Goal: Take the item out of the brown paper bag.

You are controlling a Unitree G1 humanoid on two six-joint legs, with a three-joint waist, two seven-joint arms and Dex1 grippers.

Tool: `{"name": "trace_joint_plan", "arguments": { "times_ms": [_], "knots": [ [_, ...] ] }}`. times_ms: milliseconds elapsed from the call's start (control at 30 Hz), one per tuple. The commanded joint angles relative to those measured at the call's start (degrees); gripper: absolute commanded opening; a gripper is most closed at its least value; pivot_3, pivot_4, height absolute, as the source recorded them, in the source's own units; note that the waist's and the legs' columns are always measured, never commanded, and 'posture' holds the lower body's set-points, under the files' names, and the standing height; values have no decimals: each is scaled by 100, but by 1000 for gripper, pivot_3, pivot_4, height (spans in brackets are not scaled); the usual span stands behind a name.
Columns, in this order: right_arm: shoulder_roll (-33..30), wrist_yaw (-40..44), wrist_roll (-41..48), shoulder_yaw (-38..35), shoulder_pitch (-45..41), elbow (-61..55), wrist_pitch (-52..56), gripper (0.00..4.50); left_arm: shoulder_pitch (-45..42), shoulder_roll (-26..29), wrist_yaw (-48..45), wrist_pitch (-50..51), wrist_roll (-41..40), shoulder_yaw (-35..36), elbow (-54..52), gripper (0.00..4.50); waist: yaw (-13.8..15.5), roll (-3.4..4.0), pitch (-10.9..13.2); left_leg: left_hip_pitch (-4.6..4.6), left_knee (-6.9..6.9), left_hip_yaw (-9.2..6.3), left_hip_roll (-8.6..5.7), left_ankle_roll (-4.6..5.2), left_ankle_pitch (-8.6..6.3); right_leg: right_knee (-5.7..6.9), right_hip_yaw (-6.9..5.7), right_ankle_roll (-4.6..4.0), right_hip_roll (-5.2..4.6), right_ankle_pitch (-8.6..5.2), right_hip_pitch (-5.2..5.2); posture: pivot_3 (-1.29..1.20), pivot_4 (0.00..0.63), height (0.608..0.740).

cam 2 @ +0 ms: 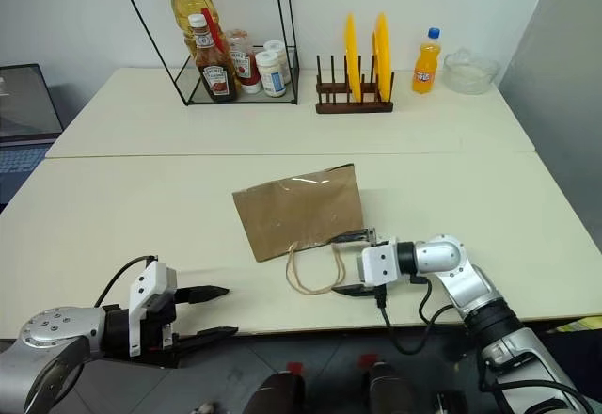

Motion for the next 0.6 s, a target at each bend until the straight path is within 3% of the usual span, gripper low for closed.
{"name": "trace_joint_plan", "arguments": {
  "times_ms": [33, 600],
  "knots": [
    [62, -106, 118, -179, -120, -92, 77, 4500, 26, 73, -18, 10, -82, 29, -199, 4447, 0, 0, 0, 0, 0, 0, -1, 0, 0, 0, 0, 0, 0, 0, 0, 0, 150, 740],
    [101, -511, -713, 21, -227, 309, -349, 4500, 90, 94, -66, -57, -53, 56, -172, 4447, 0, 1, 1, 0, -1, 1, -2, 0, 0, -2, 0, 0, 0, 0, 0, 0, 150, 740]
  ]
}}
